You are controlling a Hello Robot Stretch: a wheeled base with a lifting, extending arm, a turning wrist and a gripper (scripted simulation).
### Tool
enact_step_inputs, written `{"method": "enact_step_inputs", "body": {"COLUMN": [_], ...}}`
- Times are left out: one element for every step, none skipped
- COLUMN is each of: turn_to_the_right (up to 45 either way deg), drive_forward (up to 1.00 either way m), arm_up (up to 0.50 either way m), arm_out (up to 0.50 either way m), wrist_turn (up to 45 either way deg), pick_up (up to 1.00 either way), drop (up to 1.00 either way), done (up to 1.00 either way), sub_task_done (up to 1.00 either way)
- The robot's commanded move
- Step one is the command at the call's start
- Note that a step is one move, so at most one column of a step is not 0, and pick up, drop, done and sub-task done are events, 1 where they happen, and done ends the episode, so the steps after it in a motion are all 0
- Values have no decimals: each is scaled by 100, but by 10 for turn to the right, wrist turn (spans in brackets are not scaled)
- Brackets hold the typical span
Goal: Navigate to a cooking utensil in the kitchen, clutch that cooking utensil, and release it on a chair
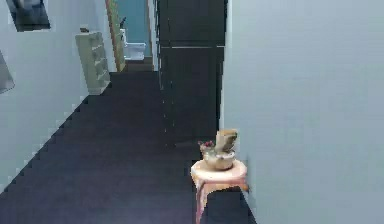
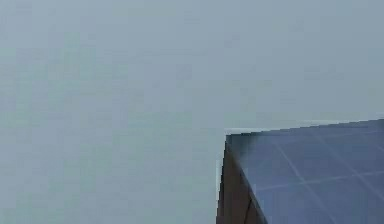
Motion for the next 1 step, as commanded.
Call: {"method": "enact_step_inputs", "body": {"turn_to_the_right": [-420], "drive_forward": [0], "arm_up": [0], "arm_out": [0], "wrist_turn": [0], "pick_up": [0], "drop": [0], "done": [0], "sub_task_done": [0]}}
